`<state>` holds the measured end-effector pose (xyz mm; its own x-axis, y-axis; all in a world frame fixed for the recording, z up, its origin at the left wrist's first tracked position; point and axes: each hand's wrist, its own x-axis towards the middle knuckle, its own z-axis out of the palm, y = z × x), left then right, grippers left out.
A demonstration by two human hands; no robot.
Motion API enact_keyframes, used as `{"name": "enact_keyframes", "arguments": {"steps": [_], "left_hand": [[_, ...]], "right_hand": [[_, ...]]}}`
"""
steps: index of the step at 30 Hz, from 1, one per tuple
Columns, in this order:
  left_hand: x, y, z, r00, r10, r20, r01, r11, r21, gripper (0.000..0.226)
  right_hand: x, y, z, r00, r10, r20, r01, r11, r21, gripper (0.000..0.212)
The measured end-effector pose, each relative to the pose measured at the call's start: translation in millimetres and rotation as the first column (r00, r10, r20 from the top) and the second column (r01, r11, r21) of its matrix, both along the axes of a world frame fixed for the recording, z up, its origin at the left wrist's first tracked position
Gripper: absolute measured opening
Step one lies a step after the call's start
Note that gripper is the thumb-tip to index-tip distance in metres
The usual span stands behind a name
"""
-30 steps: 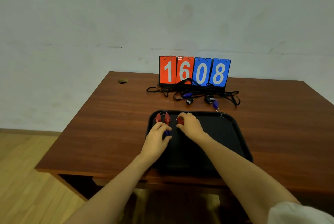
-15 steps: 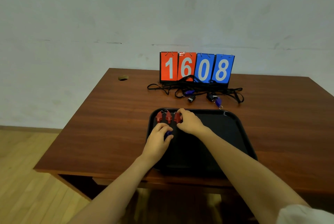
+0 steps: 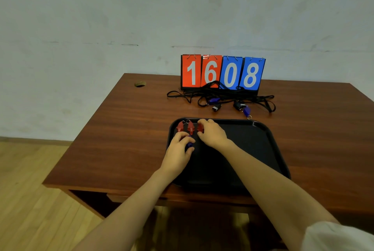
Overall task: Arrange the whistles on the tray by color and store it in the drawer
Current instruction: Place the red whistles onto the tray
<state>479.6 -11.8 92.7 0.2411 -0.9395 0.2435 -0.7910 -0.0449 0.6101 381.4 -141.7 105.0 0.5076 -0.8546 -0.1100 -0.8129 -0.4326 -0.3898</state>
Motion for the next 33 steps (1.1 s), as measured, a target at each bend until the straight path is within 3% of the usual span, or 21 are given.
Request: {"name": "enact_keyframes", "arguments": {"steps": [28, 31, 33], "left_hand": [[-4.6, -4.5, 10.8, 1.0, 0.003, 0.008, -0.003, 1.0, 0.005, 0.026], [-7.6, -7.7, 12.9, 1.0, -0.003, 0.017, 0.003, 1.0, 0.006, 0.027], [-10.7, -10.8, 14.2, 1.0, -0.013, 0.015, 0.013, 1.0, 0.006, 0.027]], "right_hand": [[-7.0, 1.8, 2.8, 0.999, 0.024, 0.032, -0.025, 1.0, 0.019, 0.05], [-13.0, 5.7, 5.4, 0.996, -0.002, 0.093, 0.001, 1.0, 0.018, 0.059], [-20.8, 9.7, 9.6, 0.979, -0.012, 0.202, 0.013, 1.0, -0.003, 0.052]]}}
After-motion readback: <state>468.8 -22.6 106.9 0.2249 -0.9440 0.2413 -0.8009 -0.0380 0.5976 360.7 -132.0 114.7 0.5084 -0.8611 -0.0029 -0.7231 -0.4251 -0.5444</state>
